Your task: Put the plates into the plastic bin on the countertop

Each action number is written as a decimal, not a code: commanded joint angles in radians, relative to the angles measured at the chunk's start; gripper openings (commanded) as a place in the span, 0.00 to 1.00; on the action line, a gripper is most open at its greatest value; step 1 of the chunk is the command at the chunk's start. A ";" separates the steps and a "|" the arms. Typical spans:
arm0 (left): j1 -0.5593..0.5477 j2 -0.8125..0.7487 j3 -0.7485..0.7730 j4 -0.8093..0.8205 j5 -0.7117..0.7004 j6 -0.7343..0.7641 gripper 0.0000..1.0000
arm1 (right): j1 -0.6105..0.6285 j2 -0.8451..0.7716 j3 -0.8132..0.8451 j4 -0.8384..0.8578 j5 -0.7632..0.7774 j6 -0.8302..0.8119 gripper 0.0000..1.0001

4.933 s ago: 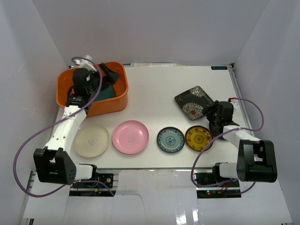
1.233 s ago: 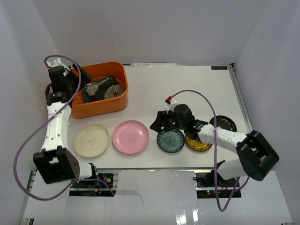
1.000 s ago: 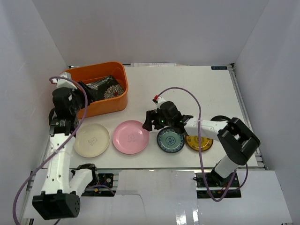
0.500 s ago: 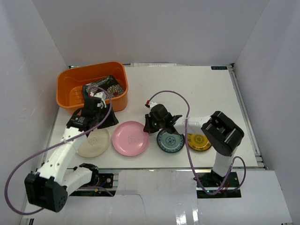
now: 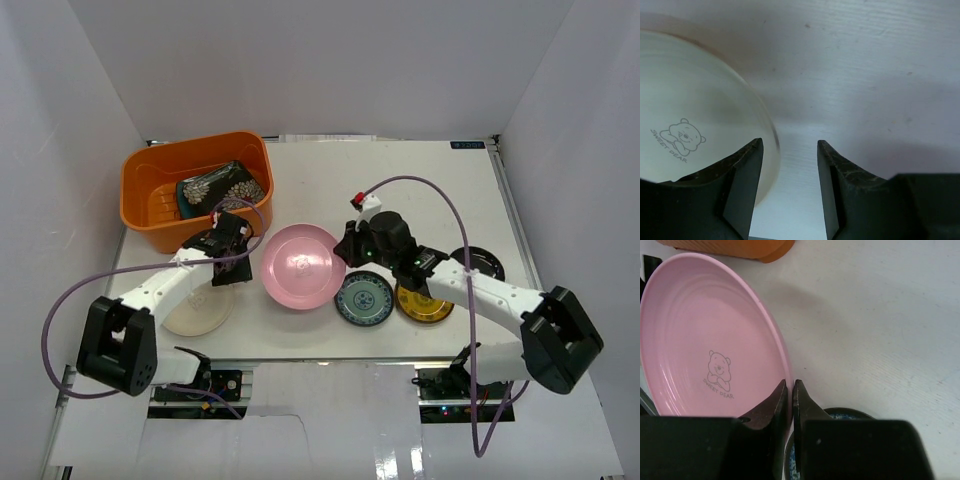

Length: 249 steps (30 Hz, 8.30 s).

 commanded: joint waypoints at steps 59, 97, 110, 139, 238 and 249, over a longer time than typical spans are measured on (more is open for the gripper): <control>0.192 0.664 1.144 -0.091 -0.015 0.260 0.59 | -0.111 -0.328 -0.131 -0.136 -0.107 0.012 0.08; 0.092 -0.122 0.271 0.226 0.668 0.046 0.00 | -0.112 -0.160 0.129 -0.109 -0.173 0.043 0.54; 0.440 0.122 0.564 0.269 0.375 -0.026 0.00 | -0.112 -0.406 -0.077 -0.232 -0.129 -0.011 0.81; 0.355 -0.158 0.378 0.441 0.370 -0.023 0.98 | -0.129 -0.570 -0.293 -0.308 0.103 0.078 0.34; 0.499 -0.037 0.383 0.453 0.525 -0.115 0.88 | -0.200 -0.050 0.087 0.152 -0.244 0.340 0.08; 0.180 -0.251 0.069 0.347 0.887 0.006 0.79 | -0.158 -0.028 0.087 0.146 -0.316 0.345 0.08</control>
